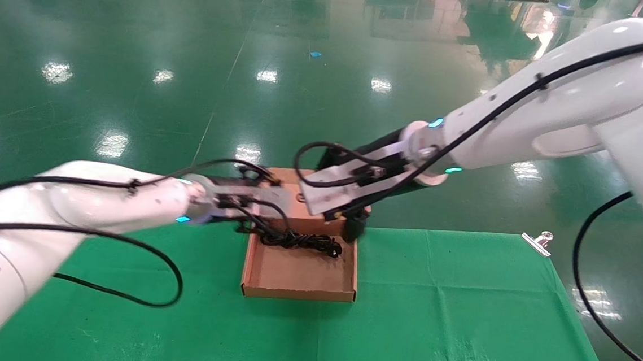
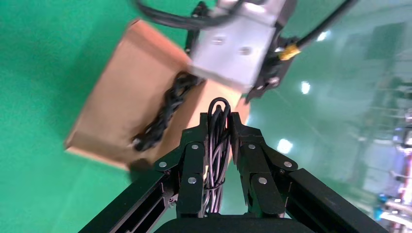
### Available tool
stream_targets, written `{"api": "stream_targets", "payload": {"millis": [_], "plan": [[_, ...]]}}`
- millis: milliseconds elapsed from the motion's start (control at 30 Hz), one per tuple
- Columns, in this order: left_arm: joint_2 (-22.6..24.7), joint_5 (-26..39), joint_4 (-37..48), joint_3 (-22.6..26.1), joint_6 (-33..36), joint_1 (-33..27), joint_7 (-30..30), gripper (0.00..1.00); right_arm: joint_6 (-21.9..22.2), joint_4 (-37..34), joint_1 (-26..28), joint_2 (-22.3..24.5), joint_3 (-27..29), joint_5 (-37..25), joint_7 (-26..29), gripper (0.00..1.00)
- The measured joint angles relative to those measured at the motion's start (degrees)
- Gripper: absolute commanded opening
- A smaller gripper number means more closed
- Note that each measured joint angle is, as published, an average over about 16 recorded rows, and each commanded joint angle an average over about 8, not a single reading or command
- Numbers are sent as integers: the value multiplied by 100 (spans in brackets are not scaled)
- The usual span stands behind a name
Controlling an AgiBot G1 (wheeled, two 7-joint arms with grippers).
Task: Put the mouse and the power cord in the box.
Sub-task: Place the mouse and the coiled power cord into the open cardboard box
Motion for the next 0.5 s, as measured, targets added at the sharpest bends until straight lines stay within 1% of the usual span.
{"api": "stream_targets", "payload": {"millis": [267,433,467,500], "plan": [[-330,-363,779,-209,-42,-98,179,100,1189,781,-431,-26,-566,107,385,0],[-589,-564,1015,-348,129,-121,373,100,1715,1136,-675,-32,-979,158,622,0],[-635,-602,1041,-374,169,-124,410,100,1781,1189,-710,-32,-1053,166,664,3],[-683,-643,1064,-401,212,-126,454,100,1840,1242,-746,-32,-1129,176,710,10]]}}
